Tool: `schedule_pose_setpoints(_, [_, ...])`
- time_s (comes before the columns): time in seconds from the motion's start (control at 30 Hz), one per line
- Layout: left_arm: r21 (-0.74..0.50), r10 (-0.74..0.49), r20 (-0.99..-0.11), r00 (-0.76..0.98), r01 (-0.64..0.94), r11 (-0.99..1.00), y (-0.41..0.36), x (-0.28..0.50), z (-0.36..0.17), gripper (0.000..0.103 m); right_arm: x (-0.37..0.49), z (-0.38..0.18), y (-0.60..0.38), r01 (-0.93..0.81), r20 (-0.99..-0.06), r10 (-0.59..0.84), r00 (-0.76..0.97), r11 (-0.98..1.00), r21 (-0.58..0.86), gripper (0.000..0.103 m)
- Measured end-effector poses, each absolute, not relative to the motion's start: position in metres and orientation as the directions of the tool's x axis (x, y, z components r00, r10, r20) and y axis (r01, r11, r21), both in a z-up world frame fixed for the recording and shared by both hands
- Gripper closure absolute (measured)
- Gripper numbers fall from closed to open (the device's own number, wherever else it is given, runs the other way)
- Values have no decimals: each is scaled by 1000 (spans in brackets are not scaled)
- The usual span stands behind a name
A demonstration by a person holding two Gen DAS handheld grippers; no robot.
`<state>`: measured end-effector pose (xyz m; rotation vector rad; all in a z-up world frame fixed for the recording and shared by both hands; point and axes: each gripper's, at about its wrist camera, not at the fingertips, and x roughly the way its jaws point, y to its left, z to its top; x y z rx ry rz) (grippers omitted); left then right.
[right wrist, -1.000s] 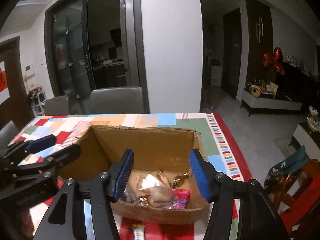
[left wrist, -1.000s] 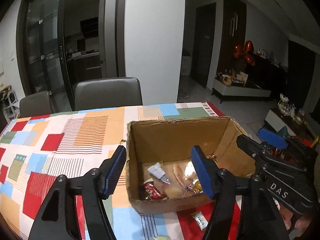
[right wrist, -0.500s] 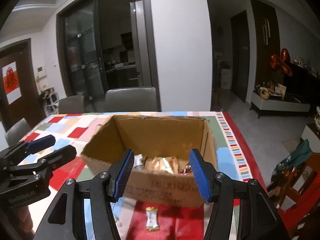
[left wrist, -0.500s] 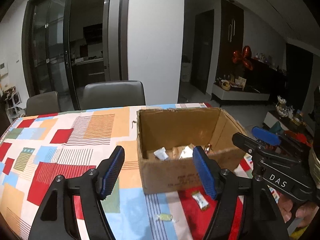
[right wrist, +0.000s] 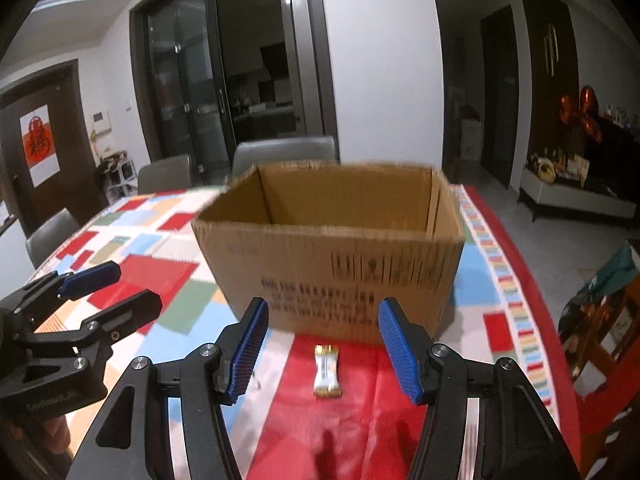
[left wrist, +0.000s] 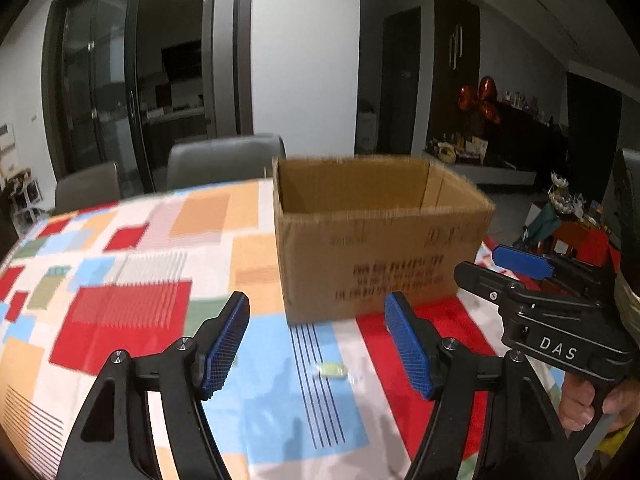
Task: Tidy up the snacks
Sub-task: 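Move both tools toward the green candy and gold bar beside the box, then grasp the green candy with the left tool while the right tool grasps the gold bar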
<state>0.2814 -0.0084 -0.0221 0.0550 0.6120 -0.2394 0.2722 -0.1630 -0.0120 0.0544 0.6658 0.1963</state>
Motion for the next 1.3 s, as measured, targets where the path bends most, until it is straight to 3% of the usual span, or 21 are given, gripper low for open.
schedule_pose_setpoints(0.2, [-49, -215, -645, 733, 241, 969, -10, 288, -59, 35, 275, -43, -160, -164, -671, 193, 716, 981, 107, 45])
schedule_pose_setpoints(0.6, [-187, -281, -759, 587, 216, 958, -9, 320, -119, 49, 297, -87, -153, -161, -752, 205, 627, 978, 133, 48])
schedule_pose_setpoints(0.87, [-210, -276, -780, 562, 180, 961, -16, 337, -132, 52, 311, -104, -147, -162, -776, 193, 600, 980, 118, 53])
schedule_pose_setpoints(1.13, [-165, -225, -783, 580, 155, 974, -26, 345, -139, 61, 321, -116, -148, -155, -790, 193, 582, 980, 125, 57])
schedule_pose_setpoints(1.2, [-167, -230, -779, 583, 159, 973, -27, 344, -139, 67, 323, -120, -148, -153, -794, 191, 577, 980, 125, 57])
schedule_pose_setpoints(1.3, [-189, -246, -771, 587, 158, 969, -23, 343, -139, 69, 326, -126, -147, -157, -802, 189, 567, 980, 120, 63])
